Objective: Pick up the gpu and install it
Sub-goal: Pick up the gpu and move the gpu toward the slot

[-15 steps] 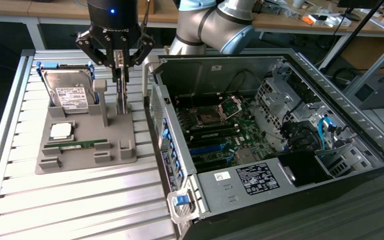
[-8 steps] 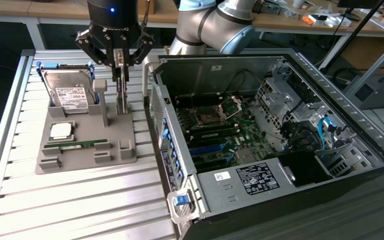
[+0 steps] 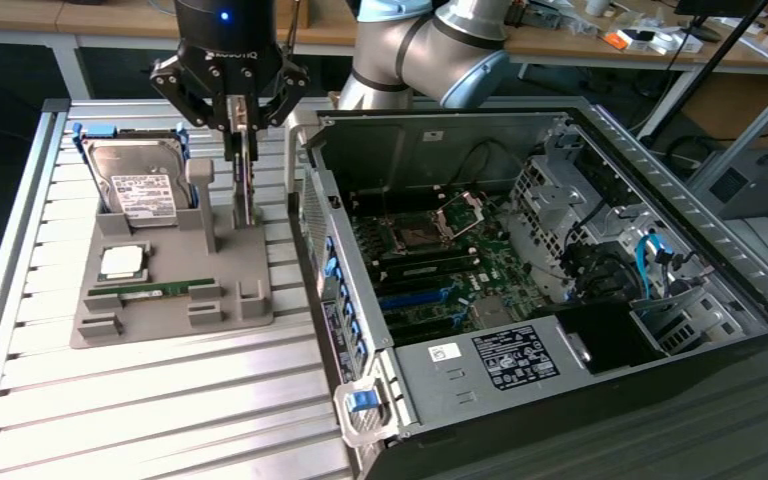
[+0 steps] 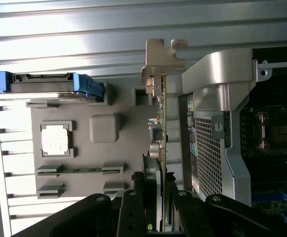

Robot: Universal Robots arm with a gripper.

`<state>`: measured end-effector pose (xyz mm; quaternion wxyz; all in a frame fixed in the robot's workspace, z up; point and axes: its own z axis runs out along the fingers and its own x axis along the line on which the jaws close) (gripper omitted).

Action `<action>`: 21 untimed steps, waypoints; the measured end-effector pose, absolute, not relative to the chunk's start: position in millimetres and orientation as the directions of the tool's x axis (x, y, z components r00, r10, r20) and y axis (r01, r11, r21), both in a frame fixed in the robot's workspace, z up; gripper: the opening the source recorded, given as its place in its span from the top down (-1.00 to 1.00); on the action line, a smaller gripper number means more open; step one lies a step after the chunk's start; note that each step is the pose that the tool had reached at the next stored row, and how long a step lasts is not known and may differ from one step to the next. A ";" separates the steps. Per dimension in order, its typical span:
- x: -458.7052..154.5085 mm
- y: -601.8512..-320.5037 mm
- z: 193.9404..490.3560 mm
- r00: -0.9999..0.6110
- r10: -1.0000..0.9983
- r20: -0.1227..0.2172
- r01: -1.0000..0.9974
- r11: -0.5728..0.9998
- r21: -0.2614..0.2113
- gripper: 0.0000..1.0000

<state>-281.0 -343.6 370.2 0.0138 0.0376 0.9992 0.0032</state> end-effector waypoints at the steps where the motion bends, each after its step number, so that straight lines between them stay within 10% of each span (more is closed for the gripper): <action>1: -281.0 -343.6 370.4 -0.997 0.075 -0.027 0.075 0.997 0.007 0.47; 21: -281.0 -343.6 375.6 -0.997 0.075 -0.027 0.075 0.997 0.008 0.47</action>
